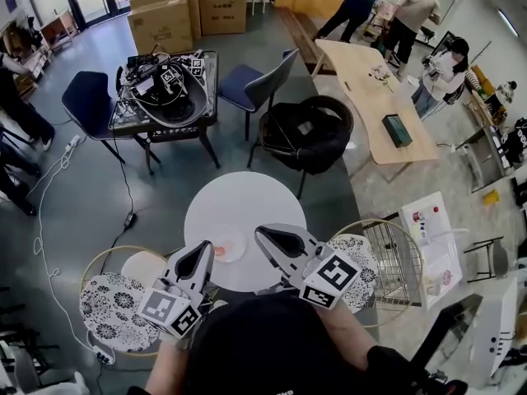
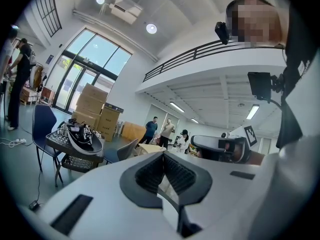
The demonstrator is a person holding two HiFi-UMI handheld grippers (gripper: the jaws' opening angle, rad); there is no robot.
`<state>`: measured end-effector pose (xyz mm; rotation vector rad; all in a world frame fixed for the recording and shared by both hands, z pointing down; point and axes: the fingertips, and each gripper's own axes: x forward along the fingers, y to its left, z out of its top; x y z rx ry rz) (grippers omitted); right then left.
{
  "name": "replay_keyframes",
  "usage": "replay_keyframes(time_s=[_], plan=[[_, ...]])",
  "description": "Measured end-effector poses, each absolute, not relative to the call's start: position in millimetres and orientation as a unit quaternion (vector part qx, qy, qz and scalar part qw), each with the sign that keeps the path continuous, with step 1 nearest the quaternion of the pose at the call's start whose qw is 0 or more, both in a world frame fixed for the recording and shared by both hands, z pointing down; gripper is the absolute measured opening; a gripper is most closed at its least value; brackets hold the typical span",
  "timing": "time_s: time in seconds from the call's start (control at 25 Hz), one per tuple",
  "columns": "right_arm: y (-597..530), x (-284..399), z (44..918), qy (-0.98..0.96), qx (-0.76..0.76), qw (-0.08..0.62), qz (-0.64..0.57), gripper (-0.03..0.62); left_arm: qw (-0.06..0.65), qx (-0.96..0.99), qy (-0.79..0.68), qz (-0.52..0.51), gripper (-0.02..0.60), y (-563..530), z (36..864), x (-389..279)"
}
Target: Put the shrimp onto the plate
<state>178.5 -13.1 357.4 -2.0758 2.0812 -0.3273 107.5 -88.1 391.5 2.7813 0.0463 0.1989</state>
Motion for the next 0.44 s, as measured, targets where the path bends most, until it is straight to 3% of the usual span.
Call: replay_keyframes(time_s=[0.44], plan=[[-19.4, 185.3, 362.8, 0.695, -0.702, 0.095, -0.119, 0.018, 0.180, 0.980, 0.025, 0.075, 0.006, -93.6, 395.7, 110.8]])
